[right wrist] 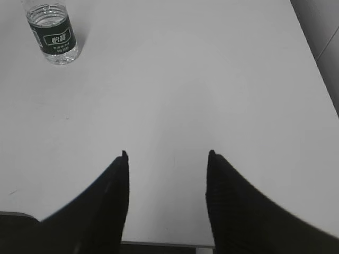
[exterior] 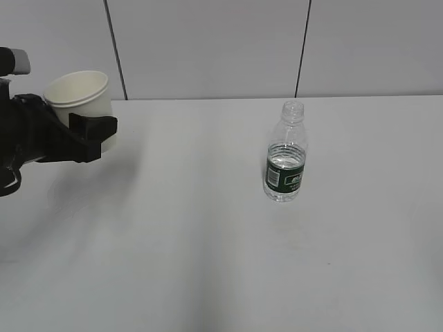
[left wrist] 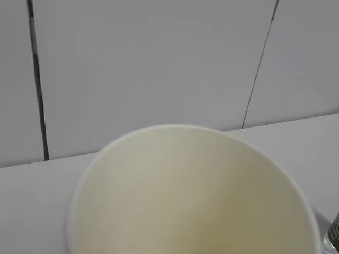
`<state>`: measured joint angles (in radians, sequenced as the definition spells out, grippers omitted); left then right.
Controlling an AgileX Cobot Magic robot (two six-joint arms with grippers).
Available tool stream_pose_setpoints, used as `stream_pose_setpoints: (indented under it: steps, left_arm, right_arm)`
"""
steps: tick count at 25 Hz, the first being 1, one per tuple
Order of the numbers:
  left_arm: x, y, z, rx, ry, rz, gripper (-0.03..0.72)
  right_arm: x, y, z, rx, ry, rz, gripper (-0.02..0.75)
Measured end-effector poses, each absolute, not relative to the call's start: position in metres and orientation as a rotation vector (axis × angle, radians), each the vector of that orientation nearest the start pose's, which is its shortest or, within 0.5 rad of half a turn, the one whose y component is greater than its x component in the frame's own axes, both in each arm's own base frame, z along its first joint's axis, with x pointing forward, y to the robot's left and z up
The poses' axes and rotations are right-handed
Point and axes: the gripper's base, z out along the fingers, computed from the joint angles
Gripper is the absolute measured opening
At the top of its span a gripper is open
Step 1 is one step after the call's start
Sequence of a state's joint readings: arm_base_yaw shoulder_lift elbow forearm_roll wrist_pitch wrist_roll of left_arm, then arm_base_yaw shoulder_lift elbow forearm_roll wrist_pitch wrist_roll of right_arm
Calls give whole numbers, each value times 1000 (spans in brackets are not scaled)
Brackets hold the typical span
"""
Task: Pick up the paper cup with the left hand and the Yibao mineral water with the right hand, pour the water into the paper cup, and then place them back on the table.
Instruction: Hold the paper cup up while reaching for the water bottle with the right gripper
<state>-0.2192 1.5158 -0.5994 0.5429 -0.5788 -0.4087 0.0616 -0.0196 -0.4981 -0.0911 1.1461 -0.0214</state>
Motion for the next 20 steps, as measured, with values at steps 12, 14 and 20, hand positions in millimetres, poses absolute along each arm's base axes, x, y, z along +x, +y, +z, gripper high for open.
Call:
stream_pose_setpoints:
  steps: [12,14,20]
  left_arm:
    - [263,-89,231,509,1838,-413,412]
    - [261,-91,230,545,1852,-424,412]
    - [264,-97,239,626,1865,-468,412]
  right_arm:
    - [-11,-8,270,-78,2108,-86,385]
    - [-11,-8,270,-77,2108,-87,385]
    - [-11,-8,270,-77,2108,-87,385]
